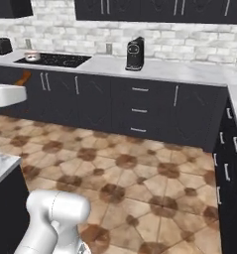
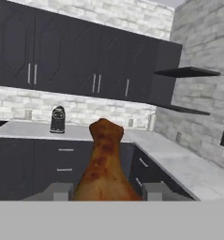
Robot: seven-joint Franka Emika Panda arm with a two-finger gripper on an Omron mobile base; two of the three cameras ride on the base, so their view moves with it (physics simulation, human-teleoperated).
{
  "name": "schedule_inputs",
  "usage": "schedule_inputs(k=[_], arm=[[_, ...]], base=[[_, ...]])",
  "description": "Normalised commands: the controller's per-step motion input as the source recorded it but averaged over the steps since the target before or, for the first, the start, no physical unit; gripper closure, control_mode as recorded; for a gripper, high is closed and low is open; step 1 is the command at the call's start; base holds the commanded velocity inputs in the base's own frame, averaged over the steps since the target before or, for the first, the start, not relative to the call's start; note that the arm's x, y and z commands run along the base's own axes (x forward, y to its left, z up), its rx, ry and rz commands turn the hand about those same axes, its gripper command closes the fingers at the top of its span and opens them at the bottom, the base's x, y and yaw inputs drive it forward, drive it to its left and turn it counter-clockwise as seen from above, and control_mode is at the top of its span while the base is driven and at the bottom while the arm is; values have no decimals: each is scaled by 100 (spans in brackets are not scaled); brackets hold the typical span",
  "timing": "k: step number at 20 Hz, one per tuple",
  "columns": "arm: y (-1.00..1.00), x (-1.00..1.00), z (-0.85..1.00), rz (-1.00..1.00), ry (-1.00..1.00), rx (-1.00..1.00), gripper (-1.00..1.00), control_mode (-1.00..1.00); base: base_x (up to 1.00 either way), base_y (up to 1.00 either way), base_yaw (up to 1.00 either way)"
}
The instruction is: Retrieve the chicken drumstick from the fridge and place it on the saucepan with marinade on the stove.
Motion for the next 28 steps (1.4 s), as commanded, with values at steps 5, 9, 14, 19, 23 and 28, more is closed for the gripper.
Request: schedule_inputs(k=[5,9,14,19,23,28], arm=[[0,0,0,0,0,0,100,100],[0,0,0,0,0,0,100,100],[0,0,0,0,0,0,100,100],[0,0,0,0,0,0,100,100],[0,0,0,0,0,0,100,100],[0,0,0,0,0,0,100,100]], base=[[100,0,12],[100,0,18],[100,0,21],[100,3,18],[100,18,13],[100,42,5]])
